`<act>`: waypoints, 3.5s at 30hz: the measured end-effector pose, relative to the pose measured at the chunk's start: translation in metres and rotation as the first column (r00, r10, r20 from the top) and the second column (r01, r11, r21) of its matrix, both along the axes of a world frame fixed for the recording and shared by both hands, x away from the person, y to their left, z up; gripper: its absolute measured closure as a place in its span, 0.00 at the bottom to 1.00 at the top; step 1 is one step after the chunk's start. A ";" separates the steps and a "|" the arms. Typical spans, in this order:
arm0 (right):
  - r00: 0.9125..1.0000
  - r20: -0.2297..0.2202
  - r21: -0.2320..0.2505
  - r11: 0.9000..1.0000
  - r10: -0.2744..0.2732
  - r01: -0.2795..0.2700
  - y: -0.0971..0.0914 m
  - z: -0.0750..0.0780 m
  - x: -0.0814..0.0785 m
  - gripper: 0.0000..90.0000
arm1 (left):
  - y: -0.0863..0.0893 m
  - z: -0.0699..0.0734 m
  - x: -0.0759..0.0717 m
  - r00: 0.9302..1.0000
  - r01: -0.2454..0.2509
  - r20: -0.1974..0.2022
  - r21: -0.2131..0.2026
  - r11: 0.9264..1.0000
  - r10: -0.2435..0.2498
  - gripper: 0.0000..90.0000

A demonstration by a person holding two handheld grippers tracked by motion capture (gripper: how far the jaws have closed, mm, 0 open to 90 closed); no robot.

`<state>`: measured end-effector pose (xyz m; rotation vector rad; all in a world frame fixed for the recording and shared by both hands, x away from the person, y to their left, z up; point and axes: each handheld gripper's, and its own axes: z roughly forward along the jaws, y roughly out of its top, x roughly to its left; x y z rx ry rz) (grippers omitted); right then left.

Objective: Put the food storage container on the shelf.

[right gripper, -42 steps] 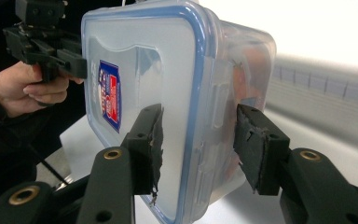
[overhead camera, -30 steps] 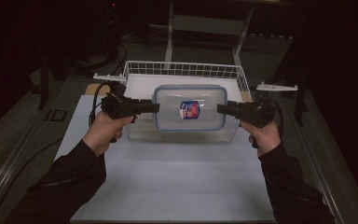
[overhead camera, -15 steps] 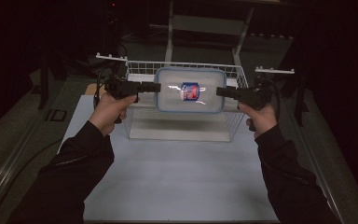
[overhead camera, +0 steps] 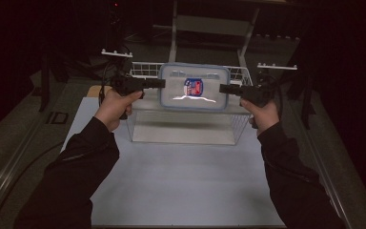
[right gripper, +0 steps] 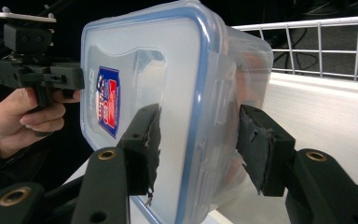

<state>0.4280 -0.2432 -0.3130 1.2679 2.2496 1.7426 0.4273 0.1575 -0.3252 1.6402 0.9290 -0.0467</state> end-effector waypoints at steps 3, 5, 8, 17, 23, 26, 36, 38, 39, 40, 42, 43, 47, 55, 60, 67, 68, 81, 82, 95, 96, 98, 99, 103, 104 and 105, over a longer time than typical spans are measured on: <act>0.999 -0.018 -0.013 0.999 -0.035 0.035 0.002 0.001 0.005 0.49 | -0.004 -0.002 0.004 1.000 -0.024 -0.012 -0.007 1.000 0.024 0.58; 0.999 -0.018 -0.038 0.998 -0.047 0.046 0.006 0.002 0.007 0.46 | -0.006 -0.003 0.006 0.999 -0.037 -0.018 -0.013 0.999 0.037 0.56; 0.997 -0.022 -0.051 0.996 -0.073 0.072 0.011 0.000 0.011 0.43 | -0.007 -0.003 0.010 0.997 -0.074 -0.035 -0.010 0.997 0.073 0.55; 0.990 -0.050 -0.074 0.989 -0.129 0.125 0.014 -0.004 0.019 0.44 | -0.014 -0.006 0.020 0.989 -0.141 -0.044 0.036 0.989 0.143 0.57; 0.990 0.005 -0.100 0.985 -0.138 0.138 0.012 0.001 0.015 0.41 | -0.013 -0.007 0.012 0.990 -0.142 0.010 0.030 0.989 0.142 0.45; 0.991 0.028 -0.104 0.986 -0.132 0.134 0.011 0.004 0.010 0.40 | -0.009 -0.006 0.006 0.990 -0.138 0.036 0.019 0.990 0.137 0.40; 0.990 0.137 -0.092 0.995 -0.023 0.036 0.022 0.008 -0.028 0.48 | -0.010 -0.012 -0.045 0.959 -0.158 0.235 -0.017 0.987 0.157 0.03; 0.988 0.156 -0.114 0.993 -0.001 0.019 0.028 0.006 -0.036 0.58 | -0.016 -0.015 -0.056 0.955 -0.133 0.268 0.014 0.991 0.125 0.00; 0.986 0.166 -0.122 0.993 0.015 0.006 0.032 0.004 -0.040 0.61 | -0.019 -0.017 -0.062 0.952 -0.127 0.284 0.021 0.992 0.116 0.00; 0.985 0.171 -0.131 0.991 0.026 -0.003 0.035 0.003 -0.044 0.65 | -0.021 -0.019 -0.068 0.952 -0.118 0.287 0.025 0.993 0.106 0.00; 0.984 0.175 -0.143 0.990 0.036 -0.011 0.039 0.001 -0.047 0.70 | -0.023 -0.021 -0.073 0.953 -0.108 0.288 0.027 0.994 0.096 0.00; 0.983 0.178 -0.153 0.988 0.045 -0.018 0.042 -0.001 -0.049 0.73 | -0.025 -0.026 -0.084 0.945 -0.113 0.312 0.026 0.993 0.099 0.00; 0.986 0.157 -0.186 0.982 0.055 -0.025 0.056 -0.017 -0.048 0.99 | -0.028 -0.042 -0.104 0.928 -0.144 0.351 0.022 0.989 0.127 0.00; 0.989 0.137 -0.224 0.974 0.049 -0.017 0.076 -0.032 -0.031 1.00 | -0.034 -0.069 -0.113 0.933 -0.156 0.333 0.026 0.987 0.138 0.00; 0.991 0.125 -0.209 0.978 0.046 -0.019 0.079 -0.033 -0.022 1.00 | -0.037 -0.073 -0.113 0.936 -0.143 0.331 0.042 0.989 0.121 0.00; 0.992 0.120 -0.215 0.976 0.049 -0.023 0.085 -0.031 -0.016 1.00 | -0.042 -0.076 -0.112 0.939 -0.134 0.325 0.056 0.989 0.109 0.00; 0.992 0.114 -0.210 0.977 0.051 -0.026 0.088 -0.032 -0.015 1.00 | -0.043 -0.076 -0.111 0.940 -0.132 0.324 0.053 0.990 0.108 0.00; 0.966 0.211 -0.211 0.972 0.152 -0.107 0.096 -0.029 -0.052 0.52 | -0.040 -0.076 -0.124 0.927 -0.135 0.365 0.103 0.985 0.089 0.00; 0.966 0.211 -0.211 0.972 0.152 -0.107 0.096 -0.029 -0.052 0.52 | -0.040 -0.076 -0.124 0.927 -0.135 0.365 0.103 0.985 0.089 0.00; 0.943 0.283 -0.162 0.978 0.173 -0.131 0.066 -0.072 -0.101 0.15 | -0.038 -0.086 -0.149 0.928 -0.053 0.373 0.167 0.985 -0.013 0.00; 0.943 0.283 -0.162 0.978 0.173 -0.131 0.066 -0.072 -0.101 0.15 | -0.038 -0.087 -0.150 0.927 -0.045 0.373 0.172 0.984 -0.023 0.00; 0.943 0.284 -0.169 0.977 0.174 -0.129 0.063 -0.076 -0.104 0.15 | -0.040 -0.090 -0.154 0.927 -0.025 0.372 0.183 0.983 -0.045 0.00; 0.940 0.299 -0.203 0.973 0.166 -0.107 0.056 -0.085 -0.110 0.15 | -0.041 -0.092 -0.155 0.927 -0.014 0.371 0.184 0.983 -0.057 0.00; 0.933 0.314 -0.215 0.971 0.173 -0.107 0.043 -0.099 -0.122 0.15 | -0.041 -0.101 -0.161 0.926 0.007 0.369 0.184 0.983 -0.076 0.00; 0.933 0.317 -0.213 0.971 0.170 -0.104 0.040 -0.102 -0.125 0.15 | -0.041 -0.104 -0.162 0.929 0.014 0.360 0.191 0.981 -0.084 0.00; 0.934 0.317 -0.217 0.971 0.165 -0.097 0.037 -0.105 -0.127 0.15 | -0.041 -0.107 -0.163 0.933 0.026 0.349 0.191 0.981 -0.092 0.00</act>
